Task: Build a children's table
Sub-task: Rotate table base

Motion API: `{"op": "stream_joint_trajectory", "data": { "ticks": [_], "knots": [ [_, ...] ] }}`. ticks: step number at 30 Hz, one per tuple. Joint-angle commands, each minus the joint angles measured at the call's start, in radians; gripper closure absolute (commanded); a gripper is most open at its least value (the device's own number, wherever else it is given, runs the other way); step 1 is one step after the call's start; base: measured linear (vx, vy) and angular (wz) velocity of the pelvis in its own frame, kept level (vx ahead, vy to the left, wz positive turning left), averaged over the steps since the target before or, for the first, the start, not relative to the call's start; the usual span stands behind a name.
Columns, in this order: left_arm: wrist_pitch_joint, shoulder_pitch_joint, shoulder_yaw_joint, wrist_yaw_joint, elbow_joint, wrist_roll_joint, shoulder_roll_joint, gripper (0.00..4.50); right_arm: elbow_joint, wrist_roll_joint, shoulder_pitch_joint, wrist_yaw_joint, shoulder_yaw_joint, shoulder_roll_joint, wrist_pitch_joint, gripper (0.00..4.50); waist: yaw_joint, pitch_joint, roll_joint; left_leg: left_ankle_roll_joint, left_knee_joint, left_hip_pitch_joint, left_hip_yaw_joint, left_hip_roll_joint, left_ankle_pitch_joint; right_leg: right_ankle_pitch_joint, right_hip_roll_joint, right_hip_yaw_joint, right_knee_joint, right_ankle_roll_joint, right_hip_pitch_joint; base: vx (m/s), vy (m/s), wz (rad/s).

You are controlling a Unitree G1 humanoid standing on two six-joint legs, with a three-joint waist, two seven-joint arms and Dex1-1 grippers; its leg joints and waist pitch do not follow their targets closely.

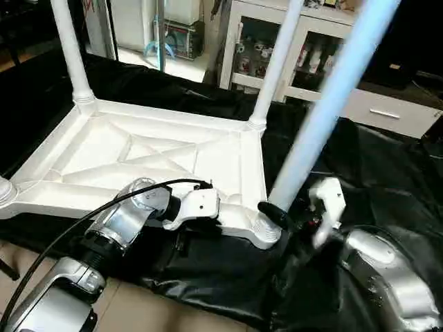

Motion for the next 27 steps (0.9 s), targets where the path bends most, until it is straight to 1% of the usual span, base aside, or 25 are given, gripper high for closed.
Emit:
{"op": "stream_joint_trajectory", "data": {
  "ticks": [1, 3, 4, 5, 6, 7, 8, 9, 10, 11, 12, 13, 14, 15, 16, 17, 18, 20, 21, 22, 23, 24, 25, 26, 27],
  "knots": [
    [0.017, -0.02, 0.045, 0.043, -0.021, -0.039, -0.04, 4.5, 0.193, -0.096, 0.044, -0.127, -0.018, -0.008, 0.073, 2.65, -0.012, -0.007, 0.017, -0.068, -0.114, 0.012, -0.084, 0.092, -0.627, -0.719, -0.106, 0.047, -0.106, -0.032, -0.011, 0.0, 0.0, 0.0],
    [0.042, -0.028, 0.056, 0.076, -0.024, -0.045, -0.067, 4.5, 0.219, -0.104, 0.027, -0.186, -0.04, 0.011, 0.068, 2.65, -0.018, -0.007, 0.022, -0.079, -0.118, 0.009, -0.09, 0.094, -0.649, -0.677, -0.103, 0.041, -0.102, -0.042, -0.004, 0.0, 0.0, 0.0],
    [0.064, -0.04, 0.065, 0.122, -0.016, -0.041, -0.096, 4.5, 0.247, -0.116, 0.01, -0.241, -0.057, 0.027, 0.06, 2.65, -0.022, -0.006, 0.028, -0.087, -0.123, 0.005, -0.091, 0.096, -0.659, -0.621, -0.102, 0.037, -0.1, -0.056, 0.002, 0.0, 0.0, 0.0],
    [0.083, -0.052, 0.071, 0.157, -0.005, -0.038, -0.119, 4.5, 0.268, -0.132, -0.003, -0.279, -0.064, 0.035, 0.048, 2.65, -0.026, -0.009, 0.028, -0.092, -0.122, 0.004, -0.093, 0.095, -0.656, -0.566, -0.103, 0.033, -0.097, -0.072, 0.007, 0.0, 0.0, 0.0],
    [0.109, -0.063, 0.076, 0.189, 0.005, -0.034, -0.141, 4.5, 0.288, -0.149, -0.015, -0.309, -0.066, 0.041, 0.038, 2.65, -0.025, -0.008, 0.029, -0.087, -0.118, 0.011, -0.086, 0.092, -0.647, -0.549, -0.105, 0.036, -0.101, -0.083, -0.001, 0.0, 0.0, 0.0],
    [0.109, -0.063, 0.076, 0.189, 0.005, -0.034, -0.141, 4.5, 0.288, -0.149, -0.015, -0.309, -0.066, 0.041, 0.038, 2.65, -0.026, -0.007, 0.028, -0.084, -0.117, 0.014, -0.082, 0.091, -0.642, -0.548, -0.105, 0.038, -0.103, -0.089, -0.005, 0.0, 0.0, 0.0],
    [0.134, -0.081, 0.08, 0.24, 0.025, -0.022, -0.173, 4.5, 0.313, -0.174, -0.033, -0.356, -0.066, 0.05, 0.027, 2.65, -0.027, -0.005, 0.026, -0.075, -0.114, 0.013, -0.079, 0.09, -0.623, -0.548, -0.107, 0.04, -0.103, -0.095, -0.005, 0.0, 0.0, 0.0],
    [0.172, -0.101, 0.08, 0.293, 0.043, -0.008, -0.209, 4.5, 0.341, -0.199, -0.054, -0.401, -0.066, 0.062, 0.018, 2.65, -0.028, -0.006, 0.026, -0.073, -0.113, 0.011, -0.08, 0.09, -0.609, -0.547, -0.109, 0.04, -0.103, -0.098, -0.003, 0.0, 0.0, 0.0],
    [0.204, -0.12, 0.081, 0.357, 0.059, 0.011, -0.242, 4.5, 0.362, -0.219, -0.071, -0.447, -0.07, 0.074, 0.014, 2.65, -0.03, -0.007, 0.025, -0.076, -0.113, 0.008, -0.08, 0.089, -0.588, -0.533, -0.107, 0.039, -0.101, -0.101, 0.0, 0.0, 0.0, 0.0],
    [0.226, -0.136, 0.088, 0.416, 0.074, 0.019, -0.273, 4.5, 0.381, -0.231, -0.086, -0.487, -0.075, 0.085, 0.007, 2.65, -0.029, -0.011, 0.022, -0.071, -0.109, 0.01, -0.076, 0.089, -0.562, -0.508, -0.107, 0.041, -0.099, -0.108, 0.0, 0.0, 0.0, 0.0],
    [0.253, -0.153, 0.098, 0.468, 0.088, 0.02, -0.306, 4.5, 0.403, -0.238, -0.101, -0.518, -0.078, 0.095, 0.0, 2.65, -0.025, -0.018, 0.017, -0.057, -0.107, 0.005, -0.07, 0.089, -0.491, -0.45, -0.111, 0.047, -0.093, -0.126, 0.006, 0.0, 0.0, 0.0],
    [0.267, -0.181, 0.114, 0.558, 0.116, 0.027, -0.351, 4.5, 0.439, -0.235, -0.124, -0.575, -0.096, 0.121, -0.011, 2.65, -0.023, -0.019, 0.016, -0.051, -0.107, -0.001, -0.067, 0.091, -0.446, -0.407, -0.113, 0.051, -0.087, -0.141, 0.009, 0.0, 0.0, 0.0],
    [0.268, -0.182, 0.115, 0.562, 0.118, 0.028, -0.353, 4.5, 0.44, -0.235, -0.125, -0.577, -0.096, 0.122, -0.011, 2.65, -0.021, -0.021, 0.015, -0.039, -0.103, -0.006, -0.059, 0.088, -0.378, -0.343, -0.11, 0.053, -0.081, -0.162, 0.009, 0.0, 0.0, 0.0],
    [0.268, -0.191, 0.117, 0.583, 0.125, 0.033, -0.365, 4.5, 0.452, -0.229, -0.133, -0.594, -0.105, 0.133, -0.012, 2.65, -0.018, -0.02, 0.014, -0.031, -0.101, -0.006, -0.055, 0.087, -0.355, -0.33, -0.11, 0.052, -0.081, -0.167, 0.009, 0.0, 0.0, 0.0],
    [0.266, -0.195, 0.114, 0.59, 0.126, 0.038, -0.37, 4.5, 0.46, -0.22, -0.138, -0.603, -0.114, 0.143, -0.009, 2.65, -0.015, -0.022, 0.013, -0.01, -0.097, -0.004, -0.048, 0.087, -0.316, -0.295, -0.111, 0.054, -0.077, -0.18, 0.011, 0.0, 0.0, 0.0],
    [0.262, -0.197, 0.112, 0.59, 0.126, 0.04, -0.37, 4.5, 0.464, -0.217, -0.141, -0.604, -0.117, 0.147, -0.007, 2.65, -0.012, -0.025, 0.015, 0.003, -0.096, -0.005, -0.046, 0.09, -0.291, -0.279, -0.109, 0.053, -0.074, -0.186, 0.013, 0.0, 0.0, 0.0],
    [0.253, -0.2, 0.106, 0.581, 0.125, 0.039, -0.372, 4.5, 0.475, -0.211, -0.147, -0.601, -0.118, 0.151, -0.009, 2.65, -0.011, -0.027, 0.016, 0.01, -0.095, -0.004, -0.043, 0.091, -0.279, -0.259, -0.106, 0.052, -0.072, -0.189, 0.012, 0.056, -0.027, 0.07],
    [0.237, -0.192, 0.085, 0.537, 0.117, 0.044, -0.357, 4.5, 0.488, -0.195, -0.161, -0.586, -0.126, 0.16, -0.014, 2.65, -0.01, -0.03, 0.018, 0.011, -0.095, -0.006, -0.043, 0.093, -0.27, -0.238, -0.102, 0.05, -0.066, -0.19, 0.014, 0.06, -0.032, 0.05],
    [0.232, -0.19, 0.079, 0.525, 0.115, 0.046, -0.352, 4.5, 0.491, -0.19, -0.165, -0.581, -0.128, 0.162, -0.015, 2.65, -0.01, -0.032, 0.016, 0.011, -0.095, -0.01, -0.043, 0.092, -0.257, -0.219, -0.102, 0.049, -0.063, -0.193, 0.018, 0.051, -0.03, 0.01],
    [0.222, -0.181, 0.066, 0.504, 0.111, 0.052, -0.337, 4.5, 0.494, -0.178, -0.172, -0.573, -0.137, 0.168, -0.022, 2.65, -0.008, -0.033, 0.017, 0.012, -0.095, -0.01, -0.043, 0.091, -0.247, -0.207, -0.103, 0.049, -0.062, -0.196, 0.02, 0.0, 0.0, 0.0],
    [0.218, -0.176, 0.06, 0.494, 0.109, 0.053, -0.328, 4.5, 0.496, -0.165, -0.177, -0.564, -0.147, 0.174, -0.03, 2.65, -0.009, -0.035, 0.016, 0.016, -0.095, -0.013, -0.043, 0.092, -0.227, -0.186, -0.104, 0.048, -0.058, -0.202, 0.024, 0.0, 0.0, 0.0],
    [0.218, -0.176, 0.06, 0.494, 0.109, 0.053, -0.328, 4.5, 0.496, -0.165, -0.177, -0.564, -0.147, 0.174, -0.03, 2.65, -0.009, -0.035, 0.015, 0.019, -0.094, -0.014, -0.042, 0.092, -0.223, -0.181, -0.104, 0.048, -0.058, -0.205, 0.024, 0.0, 0.0, 0.0],
    [0.214, -0.164, 0.052, 0.473, 0.1, 0.056, -0.308, 4.5, 0.491, -0.144, -0.183, -0.547, -0.161, 0.178, -0.035, 2.65, -0.008, -0.034, 0.016, 0.021, -0.094, -0.011, -0.041, 0.093, -0.22, -0.181, -0.105, 0.048, -0.059, -0.21, 0.024, 0.0, 0.0, 0.0],
    [0.213, -0.164, 0.051, 0.471, 0.1, 0.056, -0.306, 4.5, 0.491, -0.144, -0.184, -0.546, -0.161, 0.178, -0.035, 2.65, -0.008, -0.035, 0.017, 0.021, -0.095, -0.013, -0.042, 0.094, -0.214, -0.174, -0.105, 0.048, -0.055, -0.216, 0.027, 0.0, 0.0, 0.0],
    [0.205, -0.157, 0.044, 0.448, 0.094, 0.052, -0.294, 4.5, 0.487, -0.136, -0.187, -0.529, -0.164, 0.178, -0.036, 2.65, -0.008, -0.036, 0.017, 0.02, -0.094, -0.011, -0.041, 0.095, -0.21, -0.167, -0.103, 0.048, -0.055, -0.219, 0.026, 0.0, 0.0, 0.0]
  ]
}}
